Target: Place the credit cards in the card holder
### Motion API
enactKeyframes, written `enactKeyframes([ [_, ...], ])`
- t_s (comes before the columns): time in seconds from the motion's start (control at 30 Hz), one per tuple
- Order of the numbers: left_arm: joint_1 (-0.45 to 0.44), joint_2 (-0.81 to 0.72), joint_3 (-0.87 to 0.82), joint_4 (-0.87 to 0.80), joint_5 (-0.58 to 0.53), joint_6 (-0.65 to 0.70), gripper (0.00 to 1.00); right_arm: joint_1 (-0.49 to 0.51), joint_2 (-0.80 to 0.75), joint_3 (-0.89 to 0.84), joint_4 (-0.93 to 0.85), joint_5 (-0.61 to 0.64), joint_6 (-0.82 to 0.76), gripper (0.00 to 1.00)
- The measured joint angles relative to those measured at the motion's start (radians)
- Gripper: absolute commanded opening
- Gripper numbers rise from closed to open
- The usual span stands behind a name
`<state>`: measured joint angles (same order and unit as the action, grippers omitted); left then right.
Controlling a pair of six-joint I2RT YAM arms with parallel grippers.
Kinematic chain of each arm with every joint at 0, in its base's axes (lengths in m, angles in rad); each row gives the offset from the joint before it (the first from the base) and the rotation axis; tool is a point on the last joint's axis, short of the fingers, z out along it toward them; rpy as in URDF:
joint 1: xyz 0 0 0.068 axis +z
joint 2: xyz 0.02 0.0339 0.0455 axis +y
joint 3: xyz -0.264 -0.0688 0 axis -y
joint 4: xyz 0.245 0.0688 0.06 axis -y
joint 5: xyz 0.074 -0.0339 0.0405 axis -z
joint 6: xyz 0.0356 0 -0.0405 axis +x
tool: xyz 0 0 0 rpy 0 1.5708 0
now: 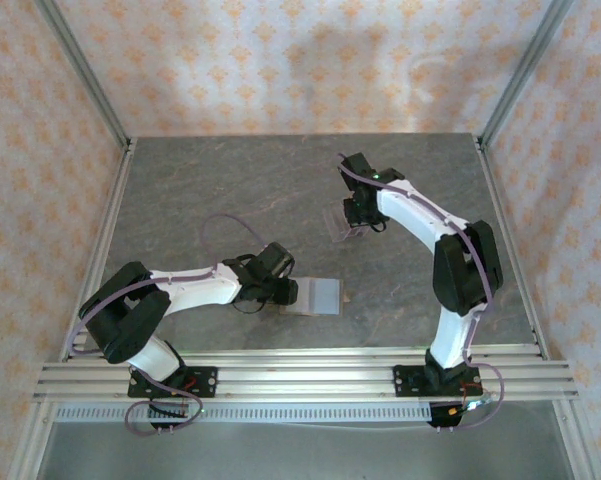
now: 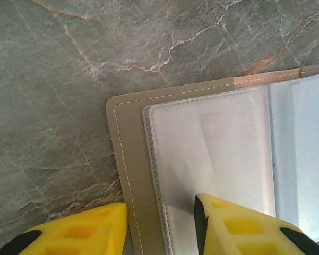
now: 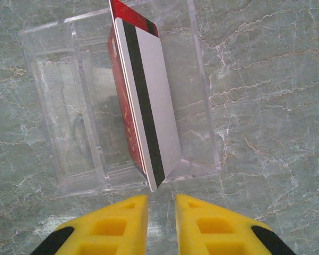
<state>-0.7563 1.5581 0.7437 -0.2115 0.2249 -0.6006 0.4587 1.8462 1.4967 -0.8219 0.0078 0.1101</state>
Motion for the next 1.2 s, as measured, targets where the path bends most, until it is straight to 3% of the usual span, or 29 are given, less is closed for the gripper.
enactKeyframes([
  [1.2, 0.013, 0.000, 0.000, 0.000, 0.015, 0.000, 0.39, -0.002, 0.066, 0.035, -0.010, -0.003, -0.023, 0.11],
])
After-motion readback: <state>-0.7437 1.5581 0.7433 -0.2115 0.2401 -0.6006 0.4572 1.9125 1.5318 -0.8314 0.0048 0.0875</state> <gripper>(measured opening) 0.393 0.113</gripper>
